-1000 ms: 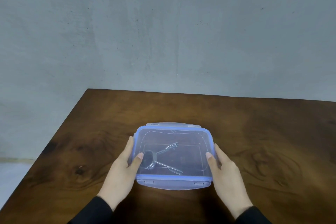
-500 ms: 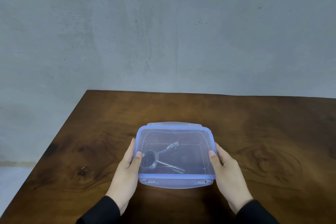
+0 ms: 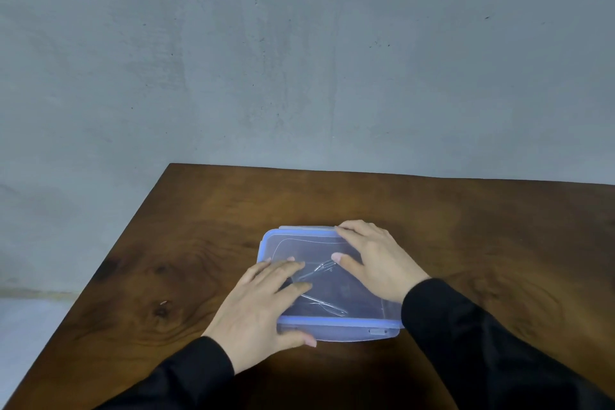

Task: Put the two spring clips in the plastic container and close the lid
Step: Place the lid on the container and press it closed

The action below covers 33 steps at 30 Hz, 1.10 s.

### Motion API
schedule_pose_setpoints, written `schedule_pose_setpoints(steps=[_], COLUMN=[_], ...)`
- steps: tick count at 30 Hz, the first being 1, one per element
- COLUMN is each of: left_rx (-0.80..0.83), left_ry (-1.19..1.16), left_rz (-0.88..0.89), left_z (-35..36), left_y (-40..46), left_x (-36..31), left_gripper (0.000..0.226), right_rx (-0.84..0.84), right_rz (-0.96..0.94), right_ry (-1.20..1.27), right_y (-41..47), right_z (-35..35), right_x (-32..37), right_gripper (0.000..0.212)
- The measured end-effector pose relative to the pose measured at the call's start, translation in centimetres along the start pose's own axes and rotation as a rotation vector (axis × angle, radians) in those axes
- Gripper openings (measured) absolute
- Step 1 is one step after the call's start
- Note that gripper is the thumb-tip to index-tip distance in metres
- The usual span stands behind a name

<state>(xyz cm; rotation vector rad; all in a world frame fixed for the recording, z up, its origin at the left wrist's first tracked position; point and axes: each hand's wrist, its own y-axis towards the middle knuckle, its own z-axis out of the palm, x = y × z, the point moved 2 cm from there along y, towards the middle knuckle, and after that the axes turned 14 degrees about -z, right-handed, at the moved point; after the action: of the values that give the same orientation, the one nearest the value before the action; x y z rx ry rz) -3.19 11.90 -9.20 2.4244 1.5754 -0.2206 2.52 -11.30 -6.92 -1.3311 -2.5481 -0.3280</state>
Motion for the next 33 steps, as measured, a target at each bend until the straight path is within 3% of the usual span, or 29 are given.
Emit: schedule_pose_setpoints(steps=[18,33], left_rx=[-0.182,-0.175], left_ry=[0.065,-0.083], left_rz=[0.047,0.149], left_z=[2.7,2.6], left_y=[-0.4,-0.4], left_x=[0.1,2.3], left_gripper=[0.058,0.072], right_rx=[0.057,0.026], right_rz=[0.056,0.087], right_ry=[-0.018,-0.008], right_y=[1.3,0.8], right_z=[0.1,0.1], right_x=[0.0,0.3], right_gripper=[0.058,0.06])
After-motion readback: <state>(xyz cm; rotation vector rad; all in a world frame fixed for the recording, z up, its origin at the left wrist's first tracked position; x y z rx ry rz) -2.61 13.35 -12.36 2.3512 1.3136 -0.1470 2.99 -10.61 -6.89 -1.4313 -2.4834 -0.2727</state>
